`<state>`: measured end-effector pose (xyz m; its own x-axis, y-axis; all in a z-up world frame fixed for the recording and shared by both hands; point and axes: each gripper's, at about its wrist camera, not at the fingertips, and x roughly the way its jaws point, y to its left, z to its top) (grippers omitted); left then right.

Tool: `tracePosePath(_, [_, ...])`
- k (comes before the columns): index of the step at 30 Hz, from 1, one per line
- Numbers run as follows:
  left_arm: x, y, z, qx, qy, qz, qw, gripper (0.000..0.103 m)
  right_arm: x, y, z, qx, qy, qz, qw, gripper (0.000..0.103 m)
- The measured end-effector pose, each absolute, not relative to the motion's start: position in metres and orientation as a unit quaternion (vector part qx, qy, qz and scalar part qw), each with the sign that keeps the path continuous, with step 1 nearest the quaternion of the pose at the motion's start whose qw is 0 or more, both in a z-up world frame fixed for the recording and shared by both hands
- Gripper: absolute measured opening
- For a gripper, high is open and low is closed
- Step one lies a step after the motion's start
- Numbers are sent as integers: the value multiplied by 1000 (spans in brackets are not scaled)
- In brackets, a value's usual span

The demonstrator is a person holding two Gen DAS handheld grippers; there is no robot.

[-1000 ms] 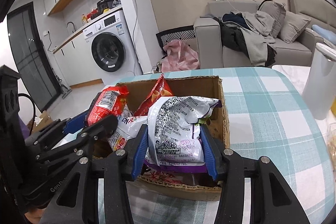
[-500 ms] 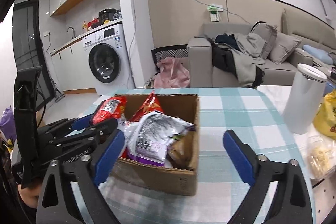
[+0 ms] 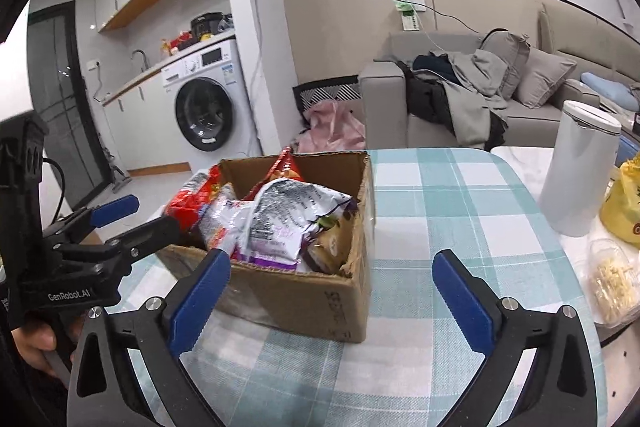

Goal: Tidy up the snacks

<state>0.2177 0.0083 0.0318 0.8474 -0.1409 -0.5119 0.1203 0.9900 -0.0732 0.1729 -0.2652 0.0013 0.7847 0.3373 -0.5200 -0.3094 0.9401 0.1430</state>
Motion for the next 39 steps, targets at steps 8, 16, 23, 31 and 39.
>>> tracePosePath(8, [171, 20, 29, -46, 245, -52, 967, 102, 144, -271, 3, 30, 246, 198, 948, 103])
tracePosePath(16, [132, 21, 20, -46, 222, -35, 973, 102, 118, -277, -5, 32, 225, 225, 948, 103])
tracePosePath(23, [118, 21, 11, -39, 209, -26, 977, 102, 97, -270, -10, -4, 193, 238, 952, 103])
tracePosePath(31, [115, 21, 4, -45, 200, -22, 978, 102, 95, -267, -18, -6, 180, 239, 954, 103])
tracePosePath(39, [118, 15, 1, -32, 202, -24, 979, 102, 94, -270, -22, -7, 178, 240, 954, 103])
